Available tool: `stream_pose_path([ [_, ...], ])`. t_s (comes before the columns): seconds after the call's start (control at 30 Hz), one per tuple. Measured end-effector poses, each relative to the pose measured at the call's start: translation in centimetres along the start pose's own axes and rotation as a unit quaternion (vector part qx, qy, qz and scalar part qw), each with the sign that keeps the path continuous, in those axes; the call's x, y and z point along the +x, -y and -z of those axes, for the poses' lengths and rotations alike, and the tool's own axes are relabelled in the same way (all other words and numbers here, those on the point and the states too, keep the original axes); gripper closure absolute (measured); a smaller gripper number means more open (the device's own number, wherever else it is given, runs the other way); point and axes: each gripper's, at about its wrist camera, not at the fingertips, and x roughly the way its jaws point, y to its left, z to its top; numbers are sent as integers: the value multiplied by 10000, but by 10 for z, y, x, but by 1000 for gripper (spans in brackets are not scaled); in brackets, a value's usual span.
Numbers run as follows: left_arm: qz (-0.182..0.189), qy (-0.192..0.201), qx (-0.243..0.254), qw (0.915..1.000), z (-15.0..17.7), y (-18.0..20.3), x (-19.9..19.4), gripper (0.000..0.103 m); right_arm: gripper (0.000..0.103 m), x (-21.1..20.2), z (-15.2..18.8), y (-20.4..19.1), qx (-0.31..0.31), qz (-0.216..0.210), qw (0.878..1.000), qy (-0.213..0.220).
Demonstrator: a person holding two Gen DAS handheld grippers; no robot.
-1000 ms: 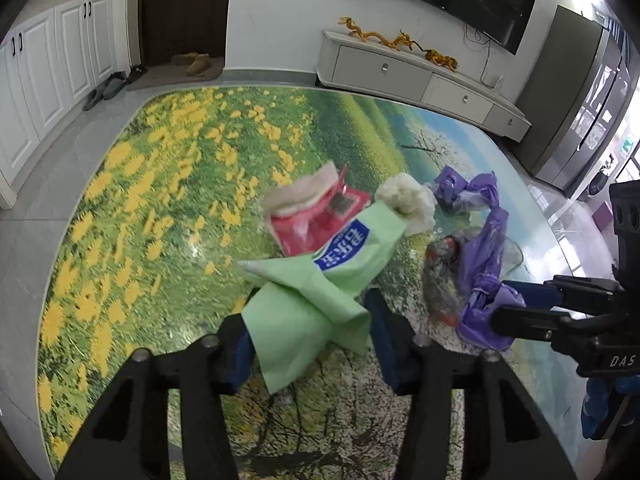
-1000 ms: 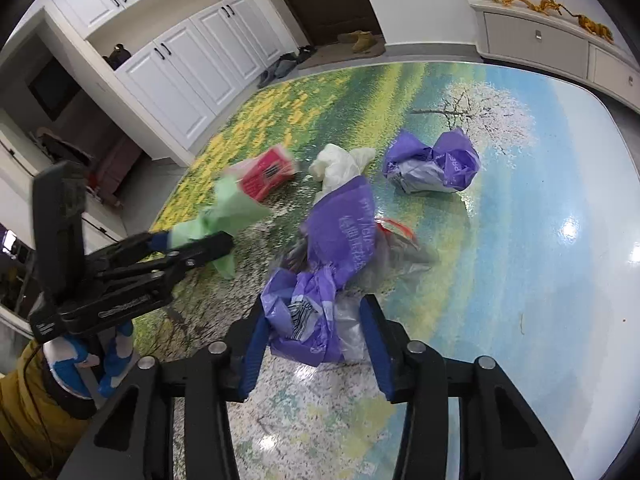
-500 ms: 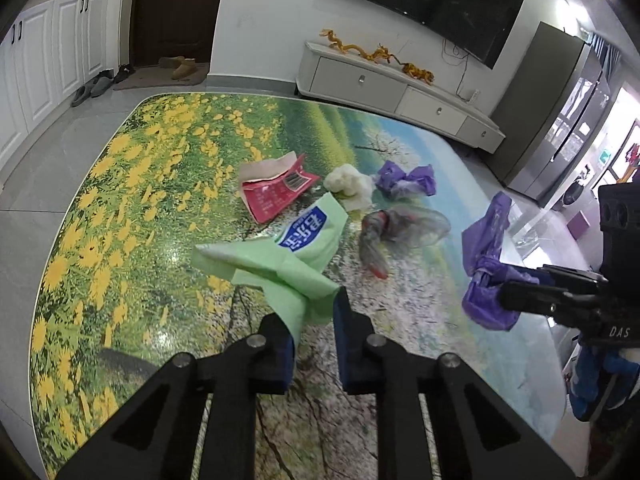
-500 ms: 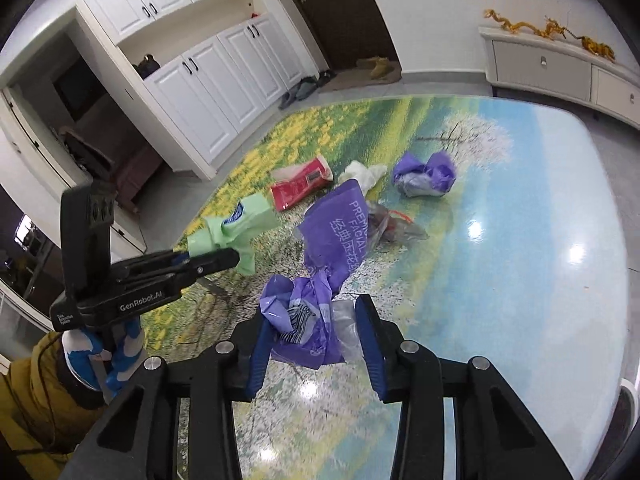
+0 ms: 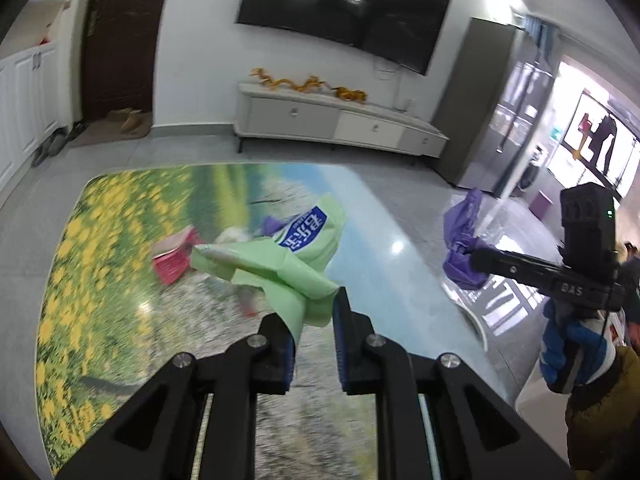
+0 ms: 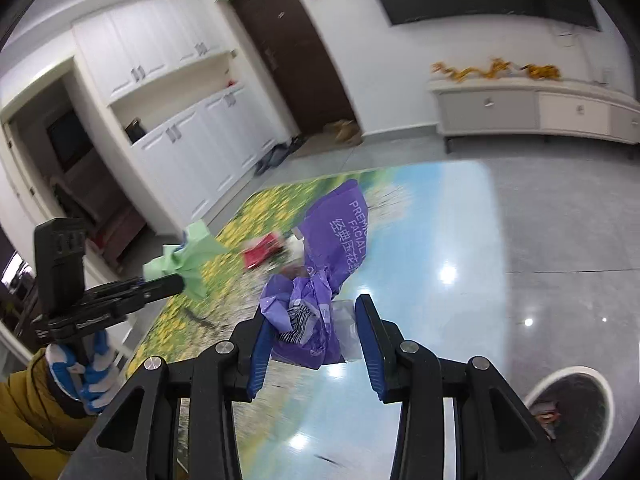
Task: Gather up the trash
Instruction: 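Carry the green paper and purple bags over the bin and release both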
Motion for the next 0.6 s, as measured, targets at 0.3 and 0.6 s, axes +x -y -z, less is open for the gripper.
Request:
stream_pose_path([
  [0.3,949,-498,1085,9883,-25,146,64,88,65,-87,45,98,750,1005,9914,378],
  [0.6,1432,-1482,1895,9600,-5,285,169,87,65,-126,120,210,1917,1633,9674,269],
])
